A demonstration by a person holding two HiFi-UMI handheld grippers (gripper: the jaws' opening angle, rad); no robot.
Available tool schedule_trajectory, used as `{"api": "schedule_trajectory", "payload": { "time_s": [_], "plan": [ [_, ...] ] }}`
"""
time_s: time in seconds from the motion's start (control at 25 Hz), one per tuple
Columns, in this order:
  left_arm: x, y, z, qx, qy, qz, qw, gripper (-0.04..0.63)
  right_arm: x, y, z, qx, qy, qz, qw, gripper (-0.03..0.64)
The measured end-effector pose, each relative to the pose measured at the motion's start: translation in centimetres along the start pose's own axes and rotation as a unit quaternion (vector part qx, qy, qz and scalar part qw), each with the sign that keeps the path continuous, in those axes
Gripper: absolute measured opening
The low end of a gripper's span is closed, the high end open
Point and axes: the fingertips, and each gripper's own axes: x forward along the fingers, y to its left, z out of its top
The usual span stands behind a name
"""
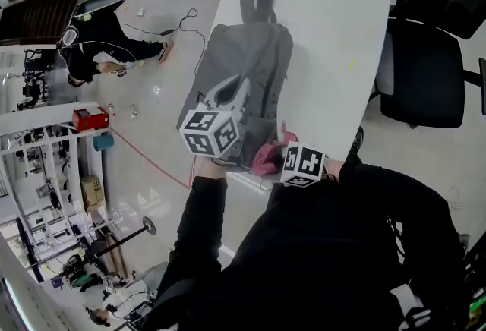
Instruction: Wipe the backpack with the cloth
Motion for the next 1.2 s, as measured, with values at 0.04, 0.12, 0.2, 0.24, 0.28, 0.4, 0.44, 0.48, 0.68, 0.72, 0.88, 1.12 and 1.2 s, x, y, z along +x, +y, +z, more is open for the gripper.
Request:
{"api": "schedule_trajectory", "payload": {
  "time_s": [0.04, 0.12, 0.2, 0.24, 0.28, 0.4, 0.44, 0.48, 0.68, 0.72, 0.88, 1.12, 1.2],
  "plan": [
    [-0.1, 0.2, 0.1, -0.003, -0.003, 0.003, 1.0000, 0.052, 0.4, 0.6, 0.0, 0.001, 0.002, 0.013, 1.000, 0.095],
    [-0.3, 0.7, 0.6, -0.012, -0.010, 0.011, 0.9998, 0.052, 0.7, 1.3, 0.1, 0.001, 0.004, 0.034, 0.999, 0.095],
    [-0.2, 0.9, 1.1, -0.022, -0.018, 0.015, 0.9995, 0.052, 0.5, 1.3, -0.1, 0.003, 0.007, 0.046, 0.999, 0.095],
    [-0.1, 0.9, 1.2, -0.026, -0.021, 0.014, 0.9993, 0.052, 0.3, 1.0, -0.4, 0.009, 0.010, 0.046, 0.999, 0.095],
    [-0.1, 0.8, 1.2, -0.029, -0.023, 0.012, 0.9992, 0.052, 0.0, 0.4, -0.7, 0.019, 0.013, 0.042, 0.999, 0.095],
    [-0.3, 0.3, 0.9, -0.035, -0.026, 0.003, 0.9990, 0.052, -1.0, -2.6, -2.4, 0.047, 0.040, 0.006, 0.998, 0.095],
    [-0.4, 0.1, 0.7, -0.036, -0.028, 0.000, 0.9990, 0.052, -1.5, -3.7, -2.9, 0.052, 0.048, -0.006, 0.997, 0.095],
    [-0.4, -0.1, 0.6, -0.036, -0.029, -0.002, 0.9989, 0.052, -2.2, -4.7, -3.2, 0.057, 0.051, -0.016, 0.997, 0.095],
    [-0.8, -0.4, 0.7, -0.038, -0.036, -0.007, 0.9986, 0.052, -7.2, -10.1, -1.4, 0.092, 0.009, -0.082, 0.992, 0.095],
    [-1.0, -0.5, 0.7, -0.037, -0.036, -0.007, 0.9986, 0.052, -8.3, -11.2, -0.8, 0.097, 0.000, -0.100, 0.990, 0.095],
    [-1.5, -0.6, 0.6, -0.030, -0.038, -0.005, 0.9988, 0.052, -13.2, -16.1, 0.8, 0.116, -0.038, -0.204, 0.971, 0.095],
    [-1.9, -2.1, 0.4, -0.013, -0.036, -0.015, 0.9992, 0.052, -24.4, -21.5, 6.4, 0.154, -0.177, -0.366, 0.900, 0.095],
    [-1.7, -2.3, -0.2, -0.010, -0.034, -0.019, 0.9992, 0.052, -28.2, -22.8, 7.7, 0.162, -0.229, -0.413, 0.866, 0.095]
  ]
}}
